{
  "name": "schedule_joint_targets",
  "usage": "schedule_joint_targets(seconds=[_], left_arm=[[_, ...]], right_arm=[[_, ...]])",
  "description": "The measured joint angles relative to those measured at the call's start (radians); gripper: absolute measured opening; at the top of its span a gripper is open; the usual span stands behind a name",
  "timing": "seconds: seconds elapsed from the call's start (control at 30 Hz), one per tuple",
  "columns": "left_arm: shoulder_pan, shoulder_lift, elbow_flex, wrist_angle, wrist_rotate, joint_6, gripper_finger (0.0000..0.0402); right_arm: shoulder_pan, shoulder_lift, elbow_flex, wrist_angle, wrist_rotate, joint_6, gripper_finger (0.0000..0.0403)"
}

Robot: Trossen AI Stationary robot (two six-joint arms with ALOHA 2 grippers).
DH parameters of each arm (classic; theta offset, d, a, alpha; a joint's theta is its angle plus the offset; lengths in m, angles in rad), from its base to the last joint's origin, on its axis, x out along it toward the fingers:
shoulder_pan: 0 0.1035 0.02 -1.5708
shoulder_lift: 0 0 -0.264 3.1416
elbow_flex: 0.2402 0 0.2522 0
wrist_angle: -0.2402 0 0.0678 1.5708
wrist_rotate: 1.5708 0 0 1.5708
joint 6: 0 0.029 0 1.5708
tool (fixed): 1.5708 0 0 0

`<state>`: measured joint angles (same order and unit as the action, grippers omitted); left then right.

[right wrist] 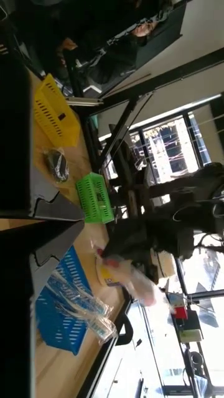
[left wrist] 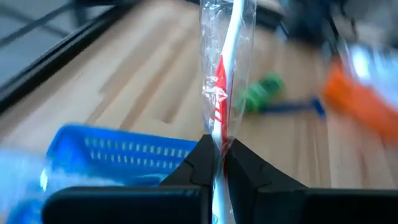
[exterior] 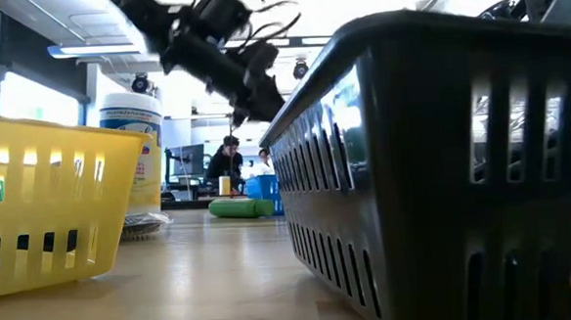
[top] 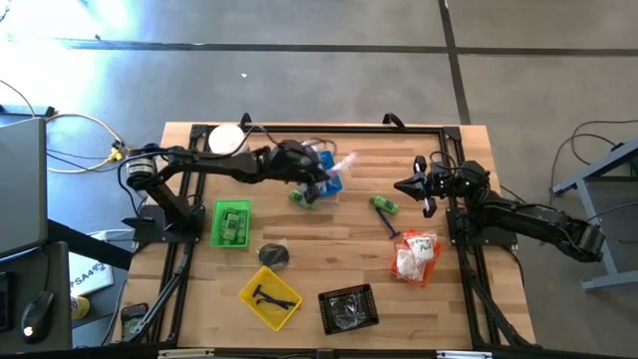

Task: Pick & Place Travel size toiletries
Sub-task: Put the red toothbrush into the blue bin

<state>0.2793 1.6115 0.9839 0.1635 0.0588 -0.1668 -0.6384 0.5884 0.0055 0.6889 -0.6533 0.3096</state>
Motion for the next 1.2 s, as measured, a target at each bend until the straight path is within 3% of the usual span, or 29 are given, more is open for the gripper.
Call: schedule_joint_targets(seconds=[0.07, 0.17, 0.3, 0.43, 0.57, 0.77, 1.2], left_arm=[[0.005, 0.000, -0.082, 0.144, -0.062, -0.148, 0.0016], [-0.017, 0.000, -0.166, 0.259, -0.265, -0.304, 0.0016], [-0.076, 0.000, -0.187, 0.260, -0.527, -0.379, 0.0016], [-0.119, 0.030, -0.169, 0.259, -0.643, -0.410, 0.0016], [-0.138, 0.085, -0.152, 0.264, -0.702, -0.491, 0.0016], [-0.136, 0.155, -0.141, 0.300, -0.702, -0.546, 0.0016], [-0.135, 0.163, -0.138, 0.306, -0.750, -0.564, 0.0016]], right_arm=[[0.000, 0.000, 0.000, -0.002, 0.000, 0.000, 0.0002], [-0.001, 0.000, 0.000, -0.001, 0.000, -0.010, 0.0002], [-0.001, 0.000, 0.000, 0.000, 0.000, -0.026, 0.0002], [-0.001, 0.000, 0.000, 0.002, 0.017, -0.038, 0.0002], [-0.001, 0.000, 0.000, 0.003, 0.045, -0.045, 0.0002], [-0.001, 0.000, 0.000, 0.003, 0.047, -0.045, 0.0002], [-0.001, 0.000, 0.000, 0.003, 0.045, -0.045, 0.0002]])
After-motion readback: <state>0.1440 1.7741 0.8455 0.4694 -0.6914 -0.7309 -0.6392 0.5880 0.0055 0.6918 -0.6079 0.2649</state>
